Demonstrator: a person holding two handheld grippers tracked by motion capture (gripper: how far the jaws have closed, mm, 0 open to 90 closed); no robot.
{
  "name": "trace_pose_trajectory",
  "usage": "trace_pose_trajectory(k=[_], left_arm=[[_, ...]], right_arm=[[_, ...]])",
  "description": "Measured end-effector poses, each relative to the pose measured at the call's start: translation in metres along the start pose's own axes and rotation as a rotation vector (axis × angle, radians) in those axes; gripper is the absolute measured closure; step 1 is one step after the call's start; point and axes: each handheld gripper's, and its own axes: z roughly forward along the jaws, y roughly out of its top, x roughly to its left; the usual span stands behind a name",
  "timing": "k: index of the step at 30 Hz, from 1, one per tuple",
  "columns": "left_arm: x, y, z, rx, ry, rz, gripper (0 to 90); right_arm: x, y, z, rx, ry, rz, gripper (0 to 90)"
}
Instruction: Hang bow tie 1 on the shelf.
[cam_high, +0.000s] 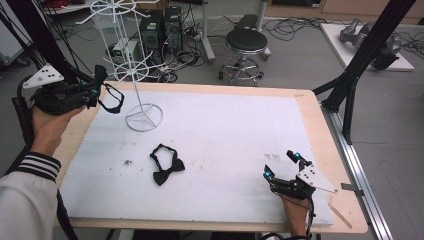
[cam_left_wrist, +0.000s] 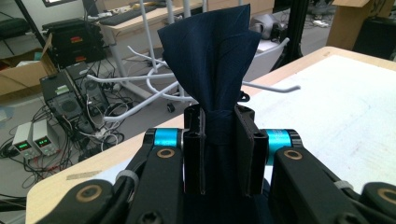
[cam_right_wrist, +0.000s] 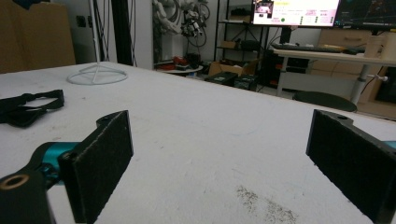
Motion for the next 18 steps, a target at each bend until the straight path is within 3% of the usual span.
trace_pose_trajectory(k=[8, 18], left_arm=[[0.007, 0.006, 0.008, 0.004, 0.004, 0.004, 74.9], [0.012, 0.01, 0.021, 0.022, 0.014, 0.039, 74.9]], right_arm=[[0.0, 0.0, 0.0, 0.001, 0.002, 0.006, 6.5], [0.0, 0.0, 0.0, 0.004, 0.001, 0.002, 6.5]])
